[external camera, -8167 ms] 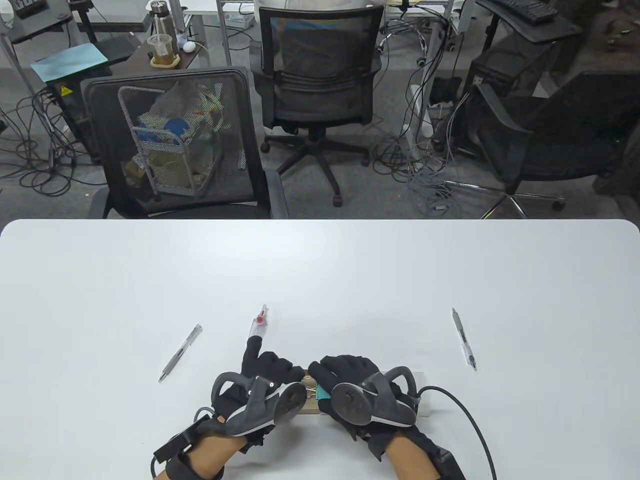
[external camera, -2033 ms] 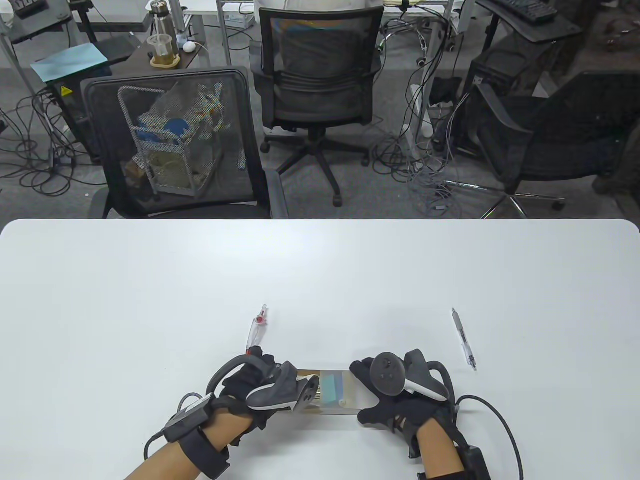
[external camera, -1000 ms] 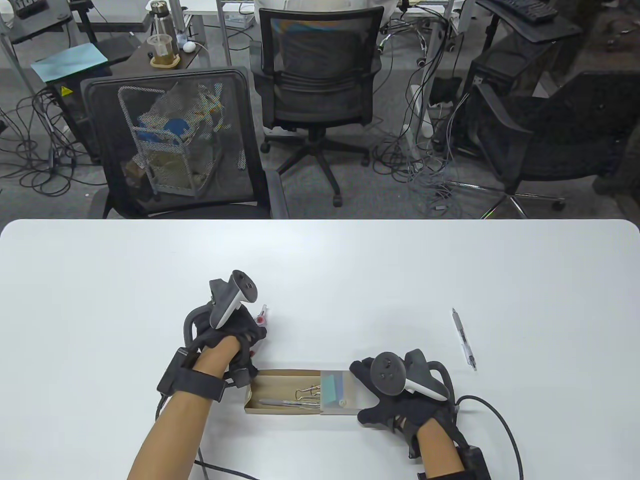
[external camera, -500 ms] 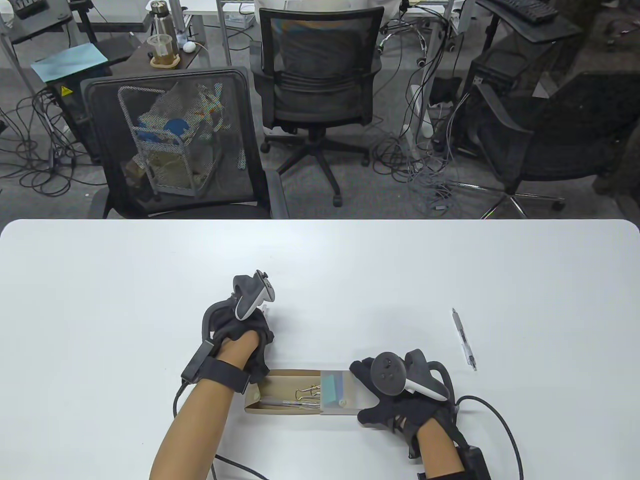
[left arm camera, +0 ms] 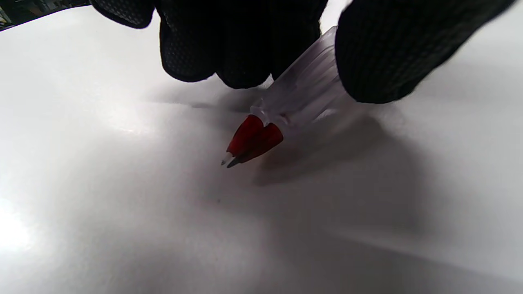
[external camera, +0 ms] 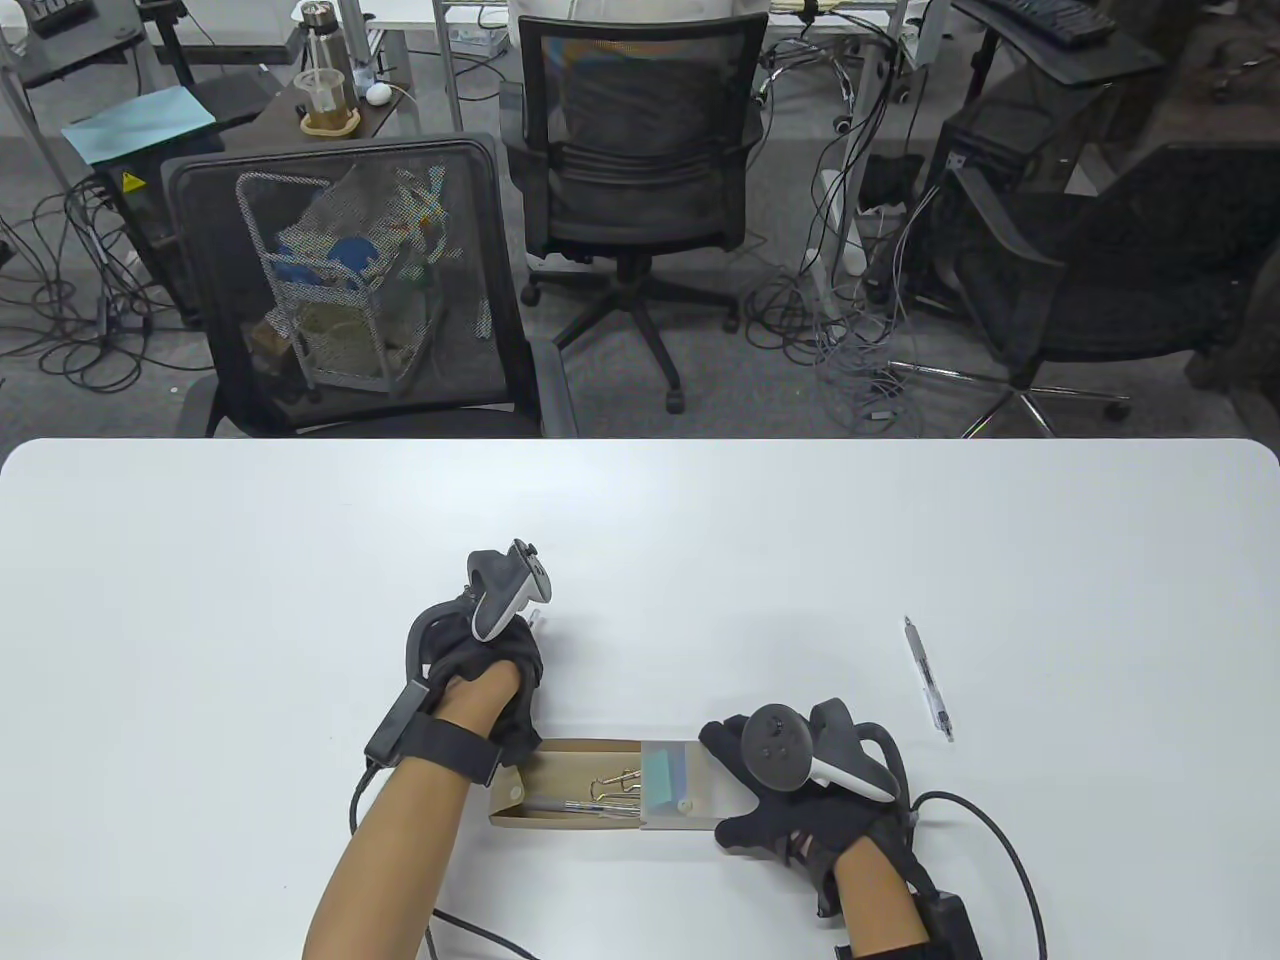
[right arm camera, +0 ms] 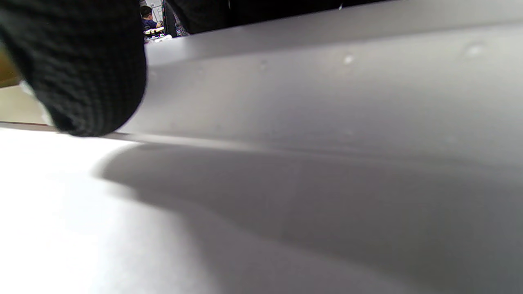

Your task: Pack snap-button pull-out pencil case

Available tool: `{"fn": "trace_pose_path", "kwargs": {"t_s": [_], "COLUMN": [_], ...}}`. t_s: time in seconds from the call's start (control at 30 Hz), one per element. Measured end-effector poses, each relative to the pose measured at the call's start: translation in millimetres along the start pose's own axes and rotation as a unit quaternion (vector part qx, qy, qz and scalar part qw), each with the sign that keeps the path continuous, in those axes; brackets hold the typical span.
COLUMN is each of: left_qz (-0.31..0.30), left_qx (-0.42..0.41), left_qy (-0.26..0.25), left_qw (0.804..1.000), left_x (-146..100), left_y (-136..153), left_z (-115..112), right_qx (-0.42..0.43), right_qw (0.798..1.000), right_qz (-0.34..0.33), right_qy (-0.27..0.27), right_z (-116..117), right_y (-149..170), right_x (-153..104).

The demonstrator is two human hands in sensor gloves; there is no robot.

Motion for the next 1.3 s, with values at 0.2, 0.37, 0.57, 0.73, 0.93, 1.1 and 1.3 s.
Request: {"fn": "trace_pose_path", "kwargs": {"t_s": [0.2, 0.37, 0.57, 0.73, 0.93, 1.1, 1.3], "left_qz": [-0.09, -0.227, -0.311, -0.313, -0.285, -0.265, -0.252], "left_qx": [-0.054, -0.041, 0.074, 0.182, 0.283, 0.316, 0.33], "left_qy": [-0.046, -0.08, -0.155, -0.19, -0.204, -0.205, -0.227], "left_qw": [0.993, 0.97, 0.935, 0.913, 0.893, 0.888, 0.881], "left_x": [-32, -79, -134, -155, -159, -157, -160], "left_y": [0, -18, -38, -50, -58, -58, -54], "left_z": [24, 35, 21, -4, -32, -42, -44], "right_qx": [0.0, 0.0, 0.0, 0.0, 0.0, 0.0, 0.0], "right_qw": [1.0, 1.0, 1.0, 1.0, 1.0, 1.0, 1.0], "right_qz": [0.0, 0.0, 0.0, 0.0, 0.0, 0.0, 0.0], "right_qy": [0.0, 0.0, 0.0, 0.0, 0.0, 0.0, 0.0], "right_z": [0, 0, 0, 0, 0, 0, 0], "right_y": [0, 0, 0, 0, 0, 0, 0], "right_x": [0, 0, 0, 0, 0, 0, 0]}}
Point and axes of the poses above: the tracker on the back of each hand, its own y axis roughly to the little-finger side, its own x axis roughly from the wrist to the fingertips, z = x × y, the point moved 3 cm from there along x, roughly from the wrist to the fingertips, and after that the axes turned 7 degrees about x, right-handed, at the moved point
